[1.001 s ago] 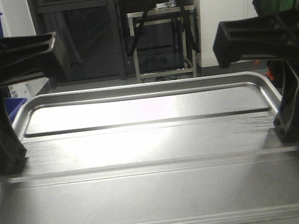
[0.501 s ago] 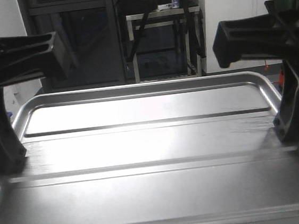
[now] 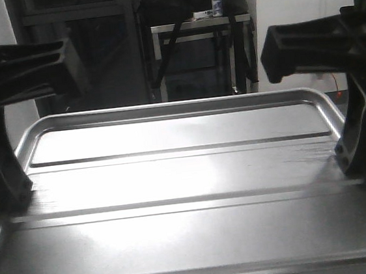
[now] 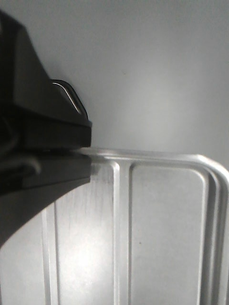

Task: Grab silver tray and place in blue box
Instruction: 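Hold the tray level in both grippers while the base drives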

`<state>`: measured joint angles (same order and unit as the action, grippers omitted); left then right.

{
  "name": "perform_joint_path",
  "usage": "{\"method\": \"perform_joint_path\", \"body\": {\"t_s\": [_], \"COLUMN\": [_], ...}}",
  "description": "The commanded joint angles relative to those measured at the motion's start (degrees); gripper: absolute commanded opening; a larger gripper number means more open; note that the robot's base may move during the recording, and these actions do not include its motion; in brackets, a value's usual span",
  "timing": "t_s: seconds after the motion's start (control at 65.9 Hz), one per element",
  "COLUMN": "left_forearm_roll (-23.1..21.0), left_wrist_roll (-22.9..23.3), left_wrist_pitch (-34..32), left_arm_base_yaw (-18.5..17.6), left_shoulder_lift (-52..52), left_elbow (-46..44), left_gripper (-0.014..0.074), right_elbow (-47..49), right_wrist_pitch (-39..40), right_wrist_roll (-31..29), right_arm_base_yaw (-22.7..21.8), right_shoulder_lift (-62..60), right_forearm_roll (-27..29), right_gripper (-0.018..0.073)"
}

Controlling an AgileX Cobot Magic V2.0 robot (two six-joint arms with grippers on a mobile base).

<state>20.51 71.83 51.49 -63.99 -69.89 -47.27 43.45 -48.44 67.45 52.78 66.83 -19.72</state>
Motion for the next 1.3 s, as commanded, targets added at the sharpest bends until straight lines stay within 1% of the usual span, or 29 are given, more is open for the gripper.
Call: {"method": "perform_joint_path", "body": {"t_s": [0.0, 1.289], "left_forearm_roll": [1.37, 1.37], "left_wrist_roll": [0.40, 0.40], "left_wrist_pitch": [-0.95, -0.95], "left_arm_base_yaw": [-0.34, -0.34], "left_shoulder_lift": [1.50, 1.50], "left_elbow": [-1.48, -1.48], "left_gripper": [-0.0104, -0.0104], "right_elbow": [1.41, 1.41], "right_wrist_pitch": [1.51, 1.46], "right_wrist_roll": [0.04, 0.04], "right_arm_base_yaw": [-0.01, -0.01], "right_shoulder_lift": [-1.19, -1.20], "right_forearm_roll": [-2.33, -2.33], "right_gripper": [0.0057, 0.0057]}}
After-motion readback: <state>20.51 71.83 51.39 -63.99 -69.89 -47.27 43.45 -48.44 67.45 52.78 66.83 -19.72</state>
